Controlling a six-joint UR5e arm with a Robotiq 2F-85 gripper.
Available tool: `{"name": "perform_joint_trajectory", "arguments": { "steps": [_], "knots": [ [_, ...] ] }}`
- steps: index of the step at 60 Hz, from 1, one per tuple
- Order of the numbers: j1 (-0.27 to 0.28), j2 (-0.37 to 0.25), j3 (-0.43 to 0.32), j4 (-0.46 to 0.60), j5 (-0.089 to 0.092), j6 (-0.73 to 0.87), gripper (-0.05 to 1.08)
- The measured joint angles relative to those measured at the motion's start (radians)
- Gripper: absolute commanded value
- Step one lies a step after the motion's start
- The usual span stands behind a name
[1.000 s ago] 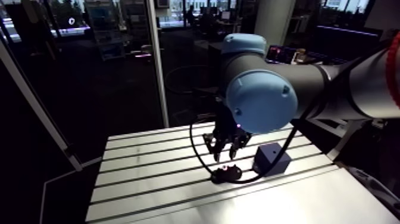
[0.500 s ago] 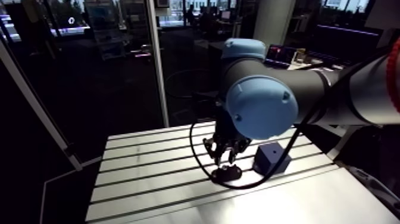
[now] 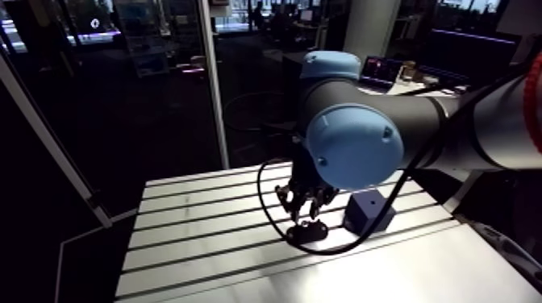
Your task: Pick up the M10 bolt and insert it into the hole until fully seated.
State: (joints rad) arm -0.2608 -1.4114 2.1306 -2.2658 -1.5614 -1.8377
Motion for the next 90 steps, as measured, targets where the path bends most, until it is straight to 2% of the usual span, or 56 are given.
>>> {"name": "perform_joint_trajectory", "arguments": {
  "steps": [90],
  "knots": [
    [0.0, 0.03, 0.004, -0.007, -0.002, -0.002, 0.57]
  ]
}}
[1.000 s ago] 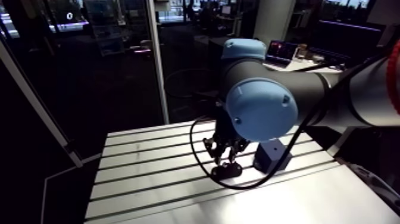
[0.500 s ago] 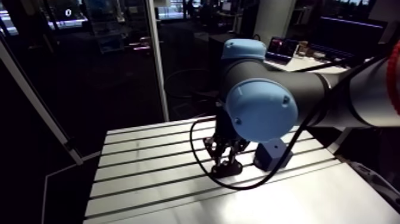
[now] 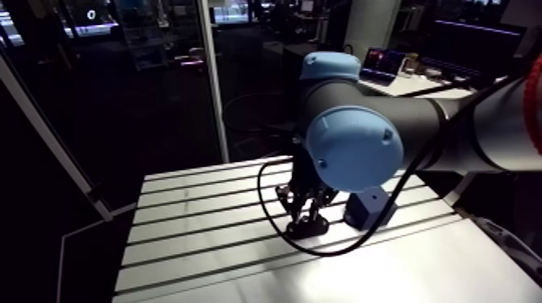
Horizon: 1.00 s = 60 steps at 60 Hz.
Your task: Pick up the M10 bolt and insert it into the hole until fully seated.
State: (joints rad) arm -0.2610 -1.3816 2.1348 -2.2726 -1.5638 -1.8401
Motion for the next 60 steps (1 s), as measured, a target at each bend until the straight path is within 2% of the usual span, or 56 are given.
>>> {"name": "perform_joint_trajectory", "arguments": {
  "steps": [60],
  "knots": [
    [0.0, 0.009, -0.002, 0.0, -0.002, 0.0, 0.62]
  ]
}}
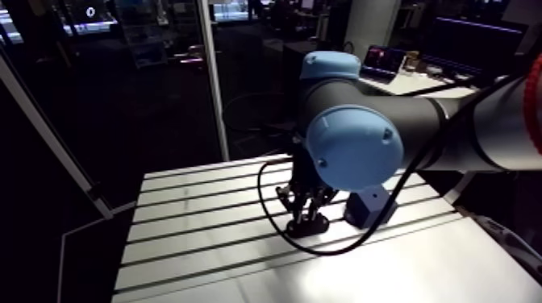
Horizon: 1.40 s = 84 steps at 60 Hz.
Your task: Pick up the M10 bolt and insert it into the hole until fully seated.
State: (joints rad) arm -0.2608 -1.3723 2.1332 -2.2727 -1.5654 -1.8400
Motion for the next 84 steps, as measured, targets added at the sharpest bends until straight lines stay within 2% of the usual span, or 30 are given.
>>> {"name": "perform_joint_trajectory", "arguments": {
  "steps": [16, 44, 84],
  "knots": [
    [0.0, 0.002, -0.003, 0.0, -0.001, 0.0, 0.67],
    [0.0, 0.009, -0.007, 0.001, -0.002, 0.0, 0.67],
    [0.0, 0.009, -0.012, 0.007, 0.0, 0.0, 0.79]
  ]
}}
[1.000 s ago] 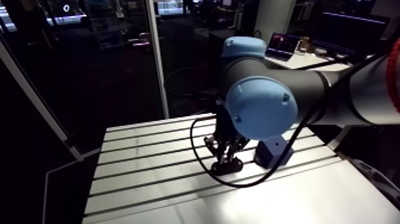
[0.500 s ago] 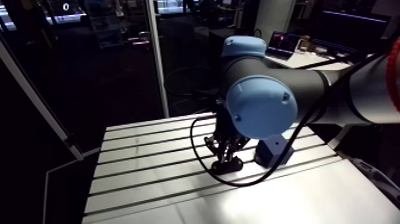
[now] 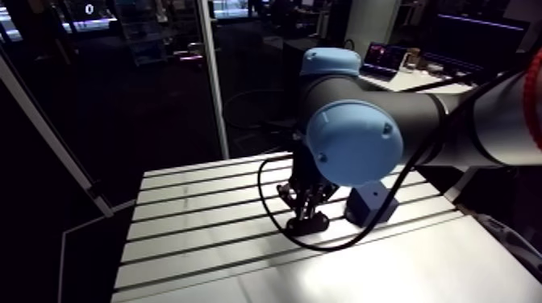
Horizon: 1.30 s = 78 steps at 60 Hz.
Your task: Pick up the M10 bolt and insert it into the hole until fully seated.
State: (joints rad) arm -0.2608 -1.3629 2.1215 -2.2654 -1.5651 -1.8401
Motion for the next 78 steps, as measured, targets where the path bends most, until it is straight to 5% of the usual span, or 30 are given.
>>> {"name": "perform_joint_trajectory", "arguments": {
  "steps": [42, 78],
  "knots": [
    [-0.002, -0.025, -0.079, 0.098, 0.003, 0.001, 1.07],
    [-0.047, -0.045, -0.266, 0.346, -0.003, -0.004, 1.08]
  ]
}}
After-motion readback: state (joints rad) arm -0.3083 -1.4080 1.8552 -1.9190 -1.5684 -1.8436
